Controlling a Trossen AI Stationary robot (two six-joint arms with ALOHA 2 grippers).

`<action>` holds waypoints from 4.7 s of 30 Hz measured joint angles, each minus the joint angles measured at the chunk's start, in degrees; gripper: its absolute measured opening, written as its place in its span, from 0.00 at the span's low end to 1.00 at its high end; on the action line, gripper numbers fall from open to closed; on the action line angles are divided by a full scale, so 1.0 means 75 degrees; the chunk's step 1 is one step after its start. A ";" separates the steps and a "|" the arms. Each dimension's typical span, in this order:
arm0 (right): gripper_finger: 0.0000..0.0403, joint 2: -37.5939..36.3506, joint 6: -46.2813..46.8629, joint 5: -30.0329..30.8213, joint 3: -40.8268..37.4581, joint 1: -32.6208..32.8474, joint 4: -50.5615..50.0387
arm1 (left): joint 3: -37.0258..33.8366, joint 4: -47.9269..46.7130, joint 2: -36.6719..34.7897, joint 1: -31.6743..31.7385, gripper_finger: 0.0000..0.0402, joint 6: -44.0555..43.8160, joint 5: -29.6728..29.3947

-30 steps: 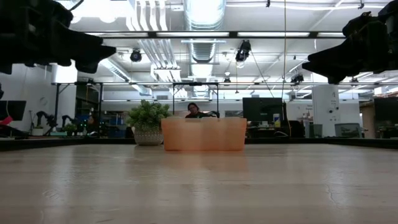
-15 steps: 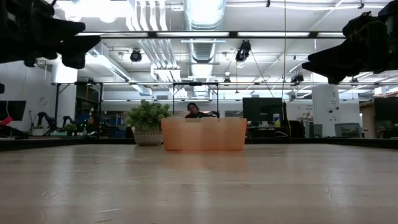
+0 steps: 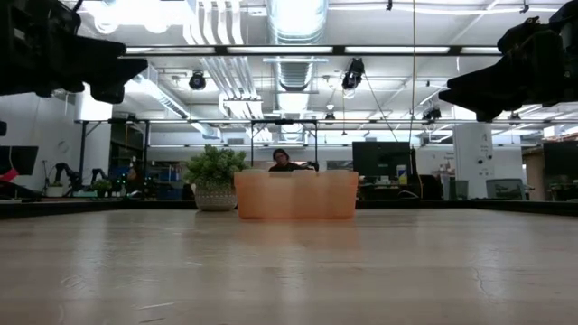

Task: Pick and place pill bottles into a basket
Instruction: Return to Home Position

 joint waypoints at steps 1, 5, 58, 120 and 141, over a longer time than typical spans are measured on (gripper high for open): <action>0.54 0.0000 0.0000 0.0000 0.0000 0.0000 0.0000 | 0.0000 -0.0092 -0.0004 0.0002 0.56 0.0001 0.0002; 0.54 0.0000 0.0000 0.0000 0.0000 0.0000 0.0000 | -0.0003 -0.0635 -0.0055 0.0000 0.56 0.0141 -0.0107; 0.54 0.0000 0.0000 0.0006 0.0000 0.0000 0.0000 | 0.0000 -0.0449 0.1631 -0.0001 0.56 0.0175 -0.0475; 0.54 0.0000 0.0000 0.0003 0.0000 0.0000 0.0000 | 0.0000 -0.0455 0.1631 0.0002 0.56 0.0175 -0.0478; 0.54 0.0000 0.0000 0.0003 0.0000 0.0000 0.0001 | 0.0000 -0.0455 0.1631 -0.0001 0.56 0.0175 -0.0476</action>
